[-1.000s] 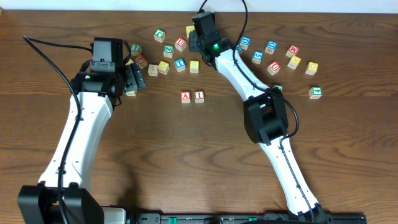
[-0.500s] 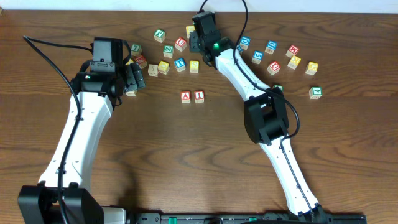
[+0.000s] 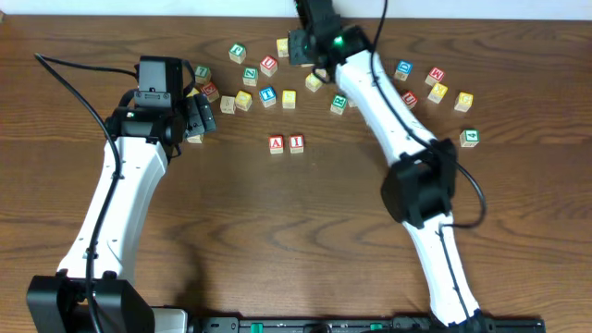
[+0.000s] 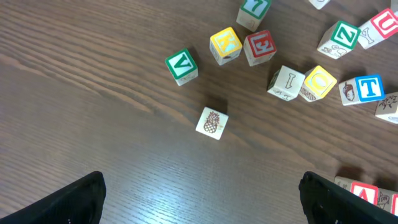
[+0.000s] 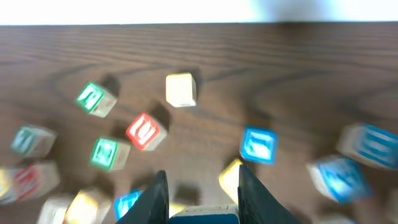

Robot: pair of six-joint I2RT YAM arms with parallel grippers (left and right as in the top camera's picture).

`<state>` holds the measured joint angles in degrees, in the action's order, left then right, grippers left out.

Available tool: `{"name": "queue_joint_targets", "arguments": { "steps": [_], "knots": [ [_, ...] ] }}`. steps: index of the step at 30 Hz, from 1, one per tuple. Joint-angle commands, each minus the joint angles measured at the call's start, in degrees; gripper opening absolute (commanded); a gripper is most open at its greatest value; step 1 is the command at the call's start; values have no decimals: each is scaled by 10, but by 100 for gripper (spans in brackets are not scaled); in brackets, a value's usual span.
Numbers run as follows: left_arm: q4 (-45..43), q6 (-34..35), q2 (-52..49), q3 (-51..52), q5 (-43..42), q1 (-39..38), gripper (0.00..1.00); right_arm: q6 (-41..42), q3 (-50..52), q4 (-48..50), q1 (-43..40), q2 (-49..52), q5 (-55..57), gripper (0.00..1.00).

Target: Spell out AI2

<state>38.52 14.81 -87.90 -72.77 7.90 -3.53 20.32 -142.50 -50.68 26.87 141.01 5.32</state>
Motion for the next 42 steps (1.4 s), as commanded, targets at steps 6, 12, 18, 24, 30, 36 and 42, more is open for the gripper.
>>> {"name": "queue_joint_targets", "arguments": {
  "steps": [6,12,18,24,30,36,42],
  "knots": [
    [0,3,-2,-6,9,0,98,-9,-2,-211,-2,-64,-14,18],
    [0,3,-2,-6,9,0,97,20,48,-233,0,-59,-14,18],
    [0,3,-2,-6,9,0,98,26,160,-163,5,-59,-72,17],
    [0,3,-2,-6,9,0,98,26,210,-141,16,-59,-87,17],
    [0,3,-2,-6,9,0,98,28,235,-137,29,-59,-63,17],
    [0,3,-2,-6,9,0,98,44,282,-83,32,-59,-61,11],
    [0,3,-2,-6,9,0,98,45,316,-38,32,-59,-55,16]
  ]
}}
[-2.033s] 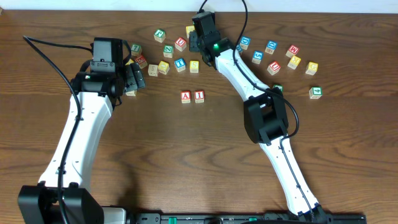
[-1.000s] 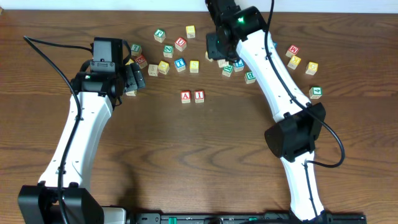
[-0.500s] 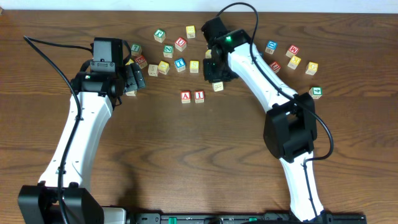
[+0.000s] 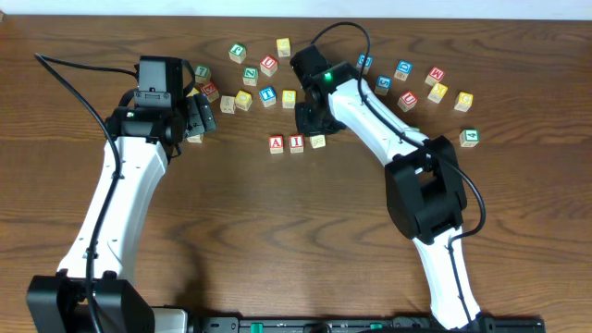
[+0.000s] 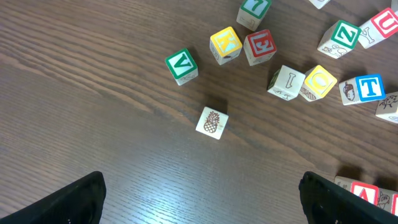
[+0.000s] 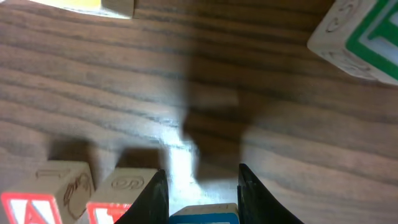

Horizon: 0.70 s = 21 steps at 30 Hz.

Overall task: Spell out AI2
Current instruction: 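Carry the blue 2 block forward to the right of the I block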

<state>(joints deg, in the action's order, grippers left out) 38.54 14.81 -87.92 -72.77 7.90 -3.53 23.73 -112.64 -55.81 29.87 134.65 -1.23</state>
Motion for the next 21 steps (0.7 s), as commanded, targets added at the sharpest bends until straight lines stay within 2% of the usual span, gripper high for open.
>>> {"name": "queue_joint_targets", "arguments": {
  "steps": [1,6,10,21],
  "knots": [
    [0,3,-2,-6,9,0,98,11,22,18,3,4,11,17],
    [0,3,-2,-6,9,0,98,11,31,25,3,4,11,21],
    [0,3,-2,-6,9,0,98,11,31,28,3,4,11,31],
    [0,3,-2,-6,9,0,98,11,30,30,2,4,11,36]
  ]
}}
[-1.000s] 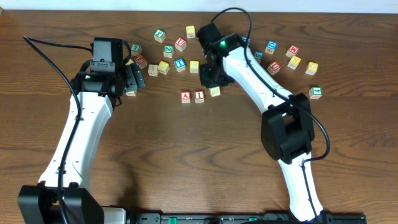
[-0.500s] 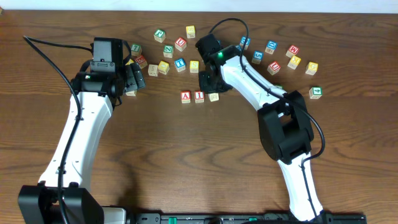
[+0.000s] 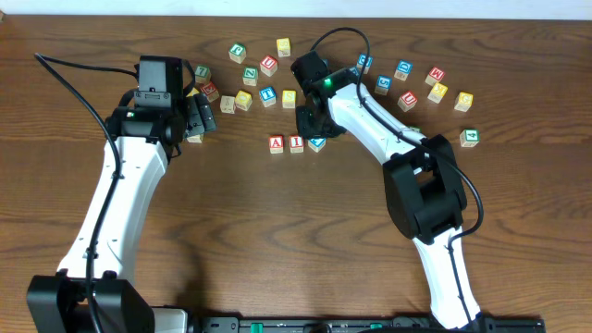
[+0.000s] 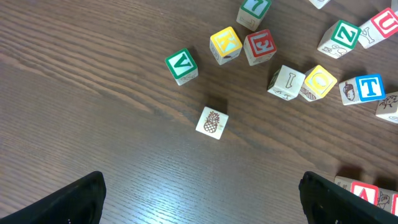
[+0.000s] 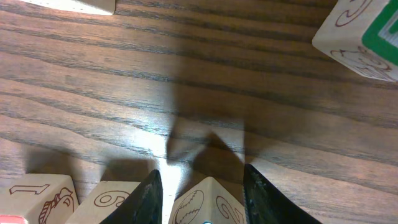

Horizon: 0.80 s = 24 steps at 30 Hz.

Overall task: Spell out AI2
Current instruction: 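Carry the blue 2 block forward to the right of the I block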

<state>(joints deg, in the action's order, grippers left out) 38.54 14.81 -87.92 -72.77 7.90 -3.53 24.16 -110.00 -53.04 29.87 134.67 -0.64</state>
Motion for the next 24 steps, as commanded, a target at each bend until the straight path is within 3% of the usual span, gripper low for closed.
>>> {"name": "queue_joint_targets", "arguments": {
  "steps": [1,13,20,24],
  "knots": [
    [0,3,-2,-6,9,0,98,6,4,4,0,4,5,36],
    [0,3,-2,-6,9,0,98,-19,-2,-21,-26,-89,0,39],
    [0,3,-2,-6,9,0,98,-78,8,-56,-14,-72,-41,43],
    [0,3,-2,-6,9,0,98,-74,18,-56,-10,-58,-47,45]
  ]
}}
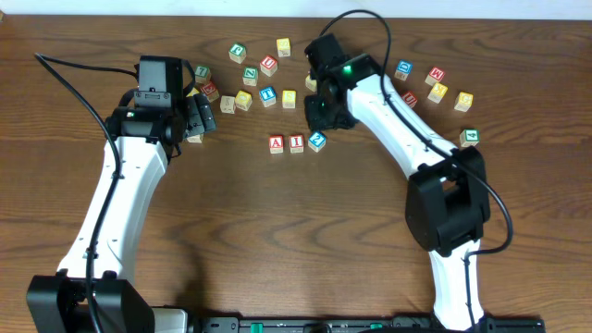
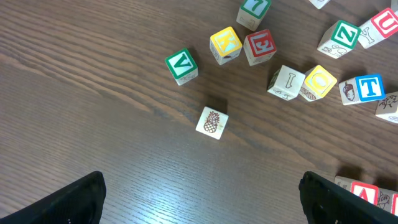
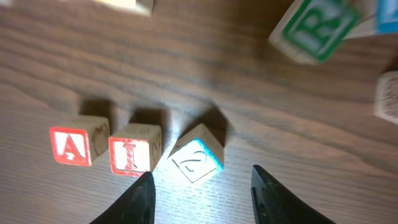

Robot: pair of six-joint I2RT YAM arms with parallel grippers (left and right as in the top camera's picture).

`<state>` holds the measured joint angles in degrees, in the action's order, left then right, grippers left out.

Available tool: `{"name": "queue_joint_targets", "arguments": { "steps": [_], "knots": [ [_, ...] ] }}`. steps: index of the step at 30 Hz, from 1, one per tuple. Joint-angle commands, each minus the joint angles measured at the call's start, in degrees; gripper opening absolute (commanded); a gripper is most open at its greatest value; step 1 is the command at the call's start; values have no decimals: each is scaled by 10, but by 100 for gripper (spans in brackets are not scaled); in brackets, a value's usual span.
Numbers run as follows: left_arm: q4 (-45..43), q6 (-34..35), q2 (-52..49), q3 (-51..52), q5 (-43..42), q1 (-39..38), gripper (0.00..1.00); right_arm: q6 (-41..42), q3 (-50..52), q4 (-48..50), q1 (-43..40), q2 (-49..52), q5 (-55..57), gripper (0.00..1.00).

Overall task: Spell out AI2
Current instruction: 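Carry the blue 2 block forward to the right of the I block, then lower the blue 2 block beside the I block and release it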

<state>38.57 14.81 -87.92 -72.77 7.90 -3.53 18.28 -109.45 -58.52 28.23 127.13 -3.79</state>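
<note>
On the table a red A block [image 1: 276, 143] [image 3: 73, 145], a red I block [image 1: 296, 142] [image 3: 131, 155] and a blue-edged 2 block [image 1: 317, 141] [image 3: 196, 160] lie in a row; the 2 sits turned askew, touching the I. My right gripper [image 1: 324, 113] [image 3: 199, 199] hangs open above the 2 block, clear of it. Off at the left my left gripper [image 1: 197, 118] [image 2: 199, 199] stays open over bare wood with nothing between its fingers.
Several loose letter blocks are scattered along the back of the table, such as a green R [image 3: 314, 25], a blue T [image 2: 367, 88], a green V [image 2: 181, 65] and a pineapple block [image 2: 212, 122]. A green block [image 1: 470, 137] lies apart at the right.
My right gripper has opened, let go of the 2 block and risen back from it. The 2 block now rests on the table beside the I. The left arm has not moved.
My right gripper hovered over the scattered blocks at the back, shut on a blue-edged block. Then it held that block down by the A and I. Then the block stood tilted beside the I, and now it lies released there.
</note>
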Motion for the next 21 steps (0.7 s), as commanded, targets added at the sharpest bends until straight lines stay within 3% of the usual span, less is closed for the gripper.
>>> {"name": "queue_joint_targets", "arguments": {
  "steps": [1,10,14,21],
  "knots": [
    [0,3,-2,-6,9,0,98,4,14,0,6,21,-15,45],
    [0,3,-2,-6,9,0,98,178,16,23,2,33,1,57],
    [0,3,-2,-6,9,0,98,245,19,43,4,33,7,69],
    [0,3,-2,-6,9,0,98,284,53,74,5,33,7,63]
  ]
}}
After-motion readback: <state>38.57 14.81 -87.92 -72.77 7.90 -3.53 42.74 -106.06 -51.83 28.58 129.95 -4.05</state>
